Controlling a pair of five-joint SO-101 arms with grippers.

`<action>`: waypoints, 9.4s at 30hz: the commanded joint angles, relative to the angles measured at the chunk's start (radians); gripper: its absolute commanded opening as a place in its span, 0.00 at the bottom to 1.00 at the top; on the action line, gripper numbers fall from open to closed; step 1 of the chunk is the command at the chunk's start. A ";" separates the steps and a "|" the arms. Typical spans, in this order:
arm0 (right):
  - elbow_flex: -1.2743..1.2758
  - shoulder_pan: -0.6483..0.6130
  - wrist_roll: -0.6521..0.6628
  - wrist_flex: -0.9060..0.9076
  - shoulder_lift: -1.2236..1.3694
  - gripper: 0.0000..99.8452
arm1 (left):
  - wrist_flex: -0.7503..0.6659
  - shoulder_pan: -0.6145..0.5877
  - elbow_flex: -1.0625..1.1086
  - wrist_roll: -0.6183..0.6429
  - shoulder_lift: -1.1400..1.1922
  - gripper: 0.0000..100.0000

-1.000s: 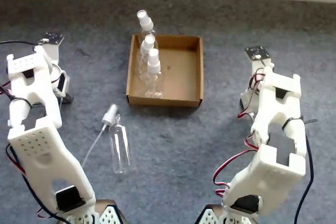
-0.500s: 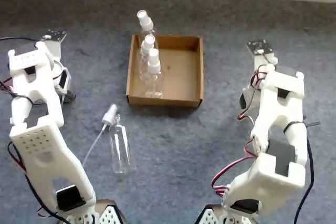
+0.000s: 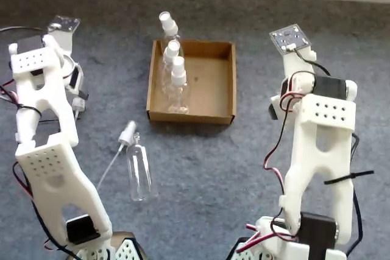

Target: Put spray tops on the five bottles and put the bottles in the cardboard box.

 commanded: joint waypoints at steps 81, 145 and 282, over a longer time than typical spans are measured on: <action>1.224 -0.659 -0.471 -0.831 -1.521 0.00 | -0.371 1.090 0.143 0.468 -1.030 0.00; 0.697 -0.504 -0.502 -0.932 -0.952 0.00 | 0.269 0.651 0.291 0.232 -1.164 0.17; -0.174 -0.348 -0.526 -1.336 0.624 0.28 | -0.531 0.217 1.613 0.348 -2.087 0.34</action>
